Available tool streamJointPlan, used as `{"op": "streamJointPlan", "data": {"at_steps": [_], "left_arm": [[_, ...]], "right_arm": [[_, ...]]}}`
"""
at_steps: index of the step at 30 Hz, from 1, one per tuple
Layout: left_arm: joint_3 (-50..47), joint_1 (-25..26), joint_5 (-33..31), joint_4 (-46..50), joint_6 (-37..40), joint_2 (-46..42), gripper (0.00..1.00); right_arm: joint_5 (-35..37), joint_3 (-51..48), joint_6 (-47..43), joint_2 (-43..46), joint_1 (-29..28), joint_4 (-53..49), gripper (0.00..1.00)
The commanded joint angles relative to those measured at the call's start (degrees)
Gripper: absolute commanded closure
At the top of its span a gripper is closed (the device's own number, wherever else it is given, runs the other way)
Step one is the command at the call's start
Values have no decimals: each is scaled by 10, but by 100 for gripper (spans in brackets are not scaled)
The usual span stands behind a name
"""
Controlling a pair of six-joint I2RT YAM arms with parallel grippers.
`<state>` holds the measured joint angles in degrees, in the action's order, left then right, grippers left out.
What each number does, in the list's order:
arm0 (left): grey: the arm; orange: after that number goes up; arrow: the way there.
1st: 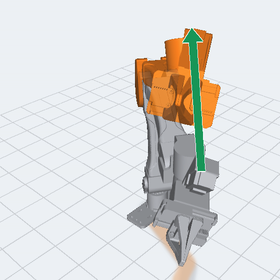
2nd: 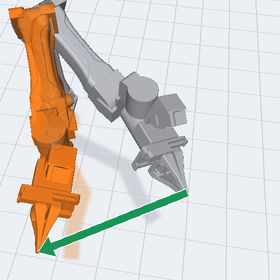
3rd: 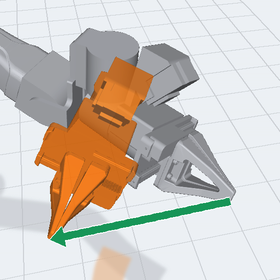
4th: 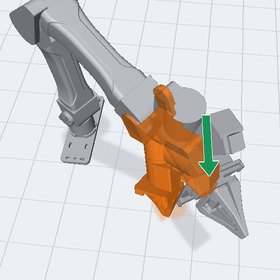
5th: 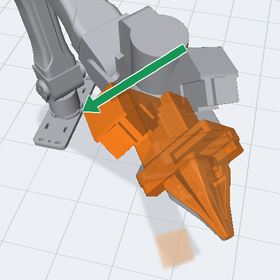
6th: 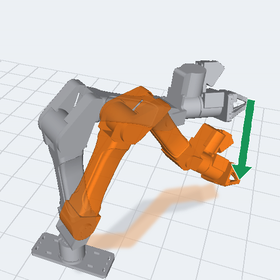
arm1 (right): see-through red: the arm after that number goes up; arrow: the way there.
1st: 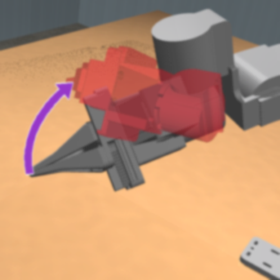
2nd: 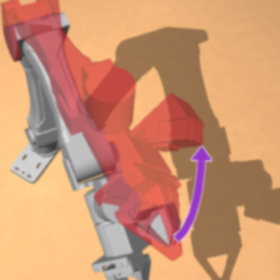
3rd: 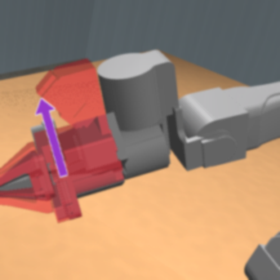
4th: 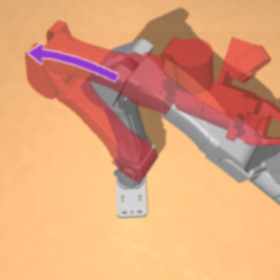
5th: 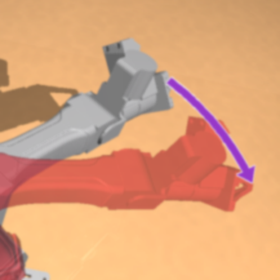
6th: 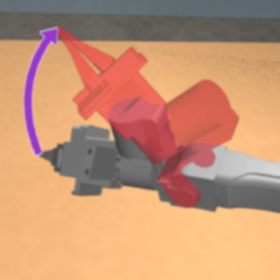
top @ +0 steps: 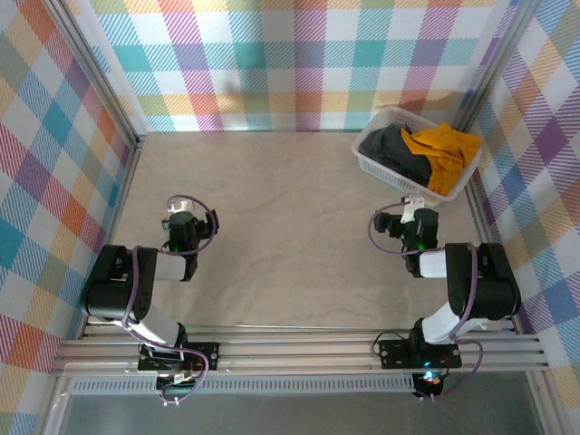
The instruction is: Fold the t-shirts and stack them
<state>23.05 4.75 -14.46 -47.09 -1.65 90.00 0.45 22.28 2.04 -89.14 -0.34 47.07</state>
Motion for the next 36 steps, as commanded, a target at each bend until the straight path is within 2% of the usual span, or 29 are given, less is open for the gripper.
{"op": "streamJointPlan", "data": {"at_steps": [1, 3, 5, 6, 7, 8, 9, 10, 11, 12, 13, 14, 15, 18, 22, 24, 29, 32, 34, 36], "left_arm": [[-3, 8, -23, 7, 10, -37, 0], [48, 40, -91, 146, 24, -110, 0], [71, 63, -99, 143, 26, -168, 0], [95, 77, -112, 138, 38, -183, 0], [126, 84, -124, 147, 34, -192, 0], [193, 86, -164, 210, -39, -196, 0], [287, 82, -211, 384, -187, -197, 0], [389, 75, -215, 578, -303, -189, 0], [484, 65, -220, 718, -379, -159, 0], [549, 42, -126, 756, -386, -120, 0], [596, 19, -16, 759, -385, -86, 0], [644, 11, 61, 761, -389, -53, 0], [679, 21, 96, 752, -387, -33, 0], [741, 51, 211, 691, -363, -6, 0], [846, 85, 315, 715, -348, 36, 0], [857, 104, 344, 716, -349, 37, 1], [814, 148, 342, 727, -348, 2, 1], [768, 164, 335, 728, -354, -32, 2], [741, 167, 329, 734, -359, -56, 2], [714, 168, 323, 742, -361, -78, 2]], "right_arm": [[42, 0, -8, 68, -11, -14, 0], [133, 26, -26, 168, -60, -122, 0], [190, 71, -33, 250, -111, -188, 0], [217, 126, -5, 275, -130, -255, 0], [208, 194, 49, 284, -132, -368, 0], [151, 293, 94, 274, -123, -508, 0], [110, 382, 125, 249, -120, -609, 0], [119, 428, 179, 226, -118, -642, 0], [111, 469, 226, 197, -101, -657, 0], [71, 509, 247, 166, -81, -662, 0], [81, 552, 265, 138, -77, -684, 0], [132, 614, 293, 95, -77, -730, 5], [177, 673, 323, 53, -73, -771, 6], [243, 794, 363, -52, -53, -817, 3], [216, 911, 463, -171, 4, -881, 4], [190, 943, 484, -222, 26, -866, 5], [174, 1012, 527, -321, 61, -879, 10], [170, 1005, 537, -353, 76, -852, 12], [160, 1002, 547, -371, 86, -841, 15], [143, 992, 564, -385, 94, -830, 24]]}}
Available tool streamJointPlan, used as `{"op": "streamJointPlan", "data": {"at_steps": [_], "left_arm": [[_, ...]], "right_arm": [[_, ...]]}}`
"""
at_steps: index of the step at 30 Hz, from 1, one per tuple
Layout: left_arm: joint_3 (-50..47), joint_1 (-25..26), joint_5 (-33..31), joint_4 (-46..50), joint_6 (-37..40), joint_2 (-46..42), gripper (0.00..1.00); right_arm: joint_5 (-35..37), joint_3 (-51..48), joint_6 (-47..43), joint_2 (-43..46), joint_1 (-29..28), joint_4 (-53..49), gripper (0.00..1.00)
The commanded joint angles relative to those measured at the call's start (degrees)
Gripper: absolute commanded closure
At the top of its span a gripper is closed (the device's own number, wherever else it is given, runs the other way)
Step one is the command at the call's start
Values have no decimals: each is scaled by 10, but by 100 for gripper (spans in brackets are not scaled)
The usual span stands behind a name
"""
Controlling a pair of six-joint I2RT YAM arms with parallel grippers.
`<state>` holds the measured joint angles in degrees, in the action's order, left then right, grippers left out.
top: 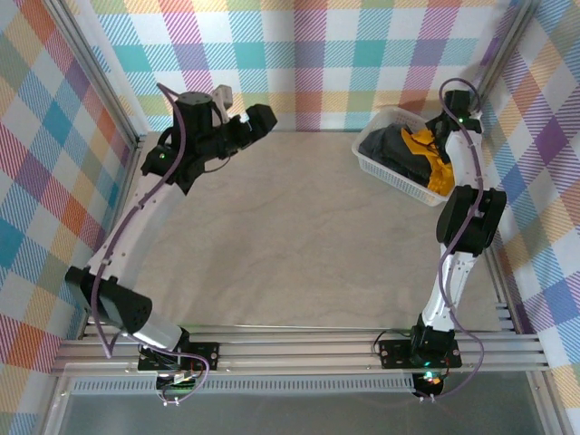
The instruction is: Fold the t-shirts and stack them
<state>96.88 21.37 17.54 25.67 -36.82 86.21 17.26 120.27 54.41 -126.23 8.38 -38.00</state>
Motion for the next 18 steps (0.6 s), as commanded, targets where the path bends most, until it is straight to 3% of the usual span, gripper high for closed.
{"op": "streamJointPlan", "data": {"at_steps": [1, 4, 6, 14, 18], "left_arm": [[-34, 2, 1, 18, -8, -48, 3], [-49, 2, -8, 37, -2, -67, 4], [-54, 2, -10, 49, 0, -74, 6], [-84, 5, -18, 40, -15, -66, 10], [-76, 9, -40, 45, -19, -48, 10]], "right_arm": [[-32, 5, 43, -16, 10, 29, 33], [-45, -24, 21, -4, 10, 80, 79], [-30, -57, -2, 29, 0, 131, 99], [58, -73, -171, 185, -93, 215, 100], [46, -42, -226, 245, -120, 246, 100]]}}
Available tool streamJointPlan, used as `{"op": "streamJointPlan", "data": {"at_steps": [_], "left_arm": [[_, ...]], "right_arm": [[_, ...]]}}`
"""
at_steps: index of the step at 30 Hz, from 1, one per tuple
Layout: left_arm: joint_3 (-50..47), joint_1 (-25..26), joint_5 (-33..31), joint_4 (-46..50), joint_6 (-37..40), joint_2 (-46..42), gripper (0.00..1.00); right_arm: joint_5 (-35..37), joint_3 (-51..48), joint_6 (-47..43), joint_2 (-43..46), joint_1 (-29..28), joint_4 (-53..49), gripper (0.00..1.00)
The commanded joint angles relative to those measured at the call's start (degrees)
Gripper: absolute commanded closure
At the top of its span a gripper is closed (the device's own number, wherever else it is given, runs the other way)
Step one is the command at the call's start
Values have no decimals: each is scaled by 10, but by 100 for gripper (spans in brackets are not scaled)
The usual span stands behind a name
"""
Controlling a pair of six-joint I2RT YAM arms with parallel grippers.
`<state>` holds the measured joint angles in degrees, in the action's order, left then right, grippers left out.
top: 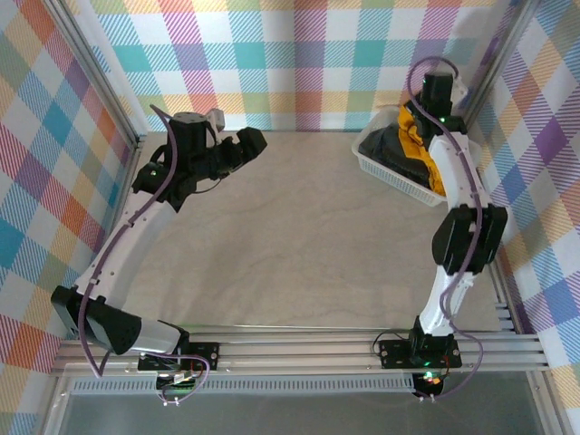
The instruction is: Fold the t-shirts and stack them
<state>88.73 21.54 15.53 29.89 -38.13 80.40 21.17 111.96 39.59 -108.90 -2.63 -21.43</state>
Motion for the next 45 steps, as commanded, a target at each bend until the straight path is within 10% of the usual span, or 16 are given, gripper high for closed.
{"op": "streamJointPlan", "data": {"at_steps": [1, 10, 19, 23, 27, 30, 37, 45], "left_arm": [[10, 8, -32, 9, -7, 14, 11], [78, 12, -282, 188, -31, 25, 11], [91, 11, -388, 224, -16, -17, 9], [66, 11, -352, 247, -16, -19, 10], [13, 11, -287, 262, -26, -11, 11], [-37, 12, -224, 254, -22, -7, 12], [-159, 29, -119, 237, -21, 24, 20], [-223, 49, 5, 44, -175, 103, 27]], "right_arm": [[-5, 52, -93, 81, -18, 90, 100], [-122, 111, -219, 140, -170, 99, 100], [-201, -150, -128, 223, -335, 96, 100], [-229, -278, -69, 230, -342, 37, 97], [-311, -310, -89, 172, -331, -80, 55], [-280, -336, -91, 184, -328, -120, 44], [-241, -488, -12, 293, -253, -120, 49], [-285, -589, 14, 283, -301, -52, 49]]}}
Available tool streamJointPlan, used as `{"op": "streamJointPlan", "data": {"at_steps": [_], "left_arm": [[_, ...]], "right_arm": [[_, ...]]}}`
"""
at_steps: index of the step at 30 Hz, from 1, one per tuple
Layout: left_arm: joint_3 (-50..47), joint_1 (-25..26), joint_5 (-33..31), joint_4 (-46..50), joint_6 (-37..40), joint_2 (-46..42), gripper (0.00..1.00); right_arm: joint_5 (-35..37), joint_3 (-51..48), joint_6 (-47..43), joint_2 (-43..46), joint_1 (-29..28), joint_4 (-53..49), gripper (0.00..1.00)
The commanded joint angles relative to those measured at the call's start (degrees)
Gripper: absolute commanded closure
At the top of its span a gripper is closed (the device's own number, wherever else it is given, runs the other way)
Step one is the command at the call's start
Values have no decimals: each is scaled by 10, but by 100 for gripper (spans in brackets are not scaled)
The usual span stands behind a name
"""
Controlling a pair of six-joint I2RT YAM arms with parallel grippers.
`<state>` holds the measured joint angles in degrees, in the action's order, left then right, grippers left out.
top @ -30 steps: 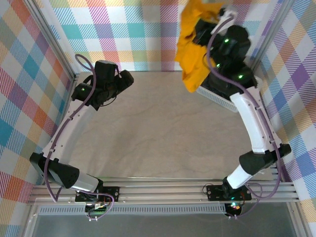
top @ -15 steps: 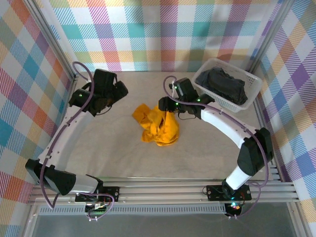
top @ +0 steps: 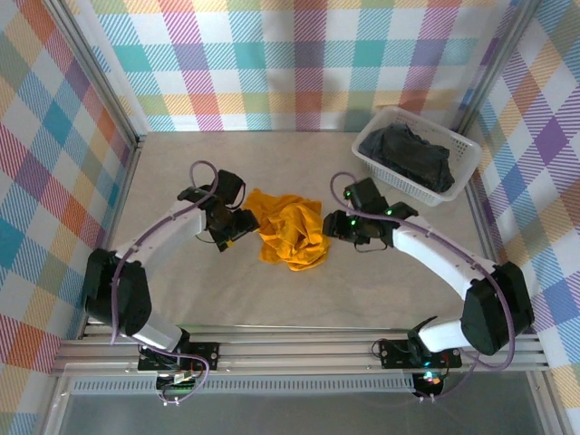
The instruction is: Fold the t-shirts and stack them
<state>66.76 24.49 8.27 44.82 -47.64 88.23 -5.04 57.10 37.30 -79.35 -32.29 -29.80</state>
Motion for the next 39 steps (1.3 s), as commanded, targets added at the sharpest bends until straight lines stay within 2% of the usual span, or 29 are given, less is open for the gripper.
{"op": "streamJointPlan", "data": {"at_steps": [1, 6, 10, 14, 17, 22, 27, 29, 33, 35, 36, 37, 39], "left_arm": [[8, 33, 79, -118, -85, 35, 26], [148, 136, -11, -18, 13, 99, 25], [186, 176, -28, 8, 14, 128, 32], [202, 198, -25, 16, -19, 141, 42], [211, 205, -19, 42, -35, 177, 44], [220, 205, -12, -15, -47, 225, 46], [288, 220, -45, 44, -9, 297, 50], [294, 226, -68, 52, 5, 309, 56], [295, 226, -123, 68, 17, 286, 83], [296, 226, -159, 90, 17, 258, 89], [296, 226, -185, 113, 18, 239, 88], [294, 226, -210, 132, 19, 223, 83], [277, 228, -224, 152, 32, 178, 67]], "right_arm": [[-24, -52, 44, -13, -3, 47, 48], [-42, -52, 73, -55, 20, 73, 47], [-66, -64, 82, -70, 38, 94, 51], [-87, -87, 89, -66, 66, 107, 59], [-108, -106, 97, -55, 89, 119, 63], [-112, -119, 89, -23, 100, 101, 63], [-114, -136, 83, 6, 112, 79, 62], [-118, -142, 84, 11, 117, 80, 62], [-124, -142, 84, 14, 121, 82, 61], [-123, -142, 84, 12, 121, 84, 61], [-121, -142, 84, 11, 121, 86, 60], [-120, -140, 82, 8, 121, 86, 59], [-118, -131, 75, 1, 122, 82, 58]]}}
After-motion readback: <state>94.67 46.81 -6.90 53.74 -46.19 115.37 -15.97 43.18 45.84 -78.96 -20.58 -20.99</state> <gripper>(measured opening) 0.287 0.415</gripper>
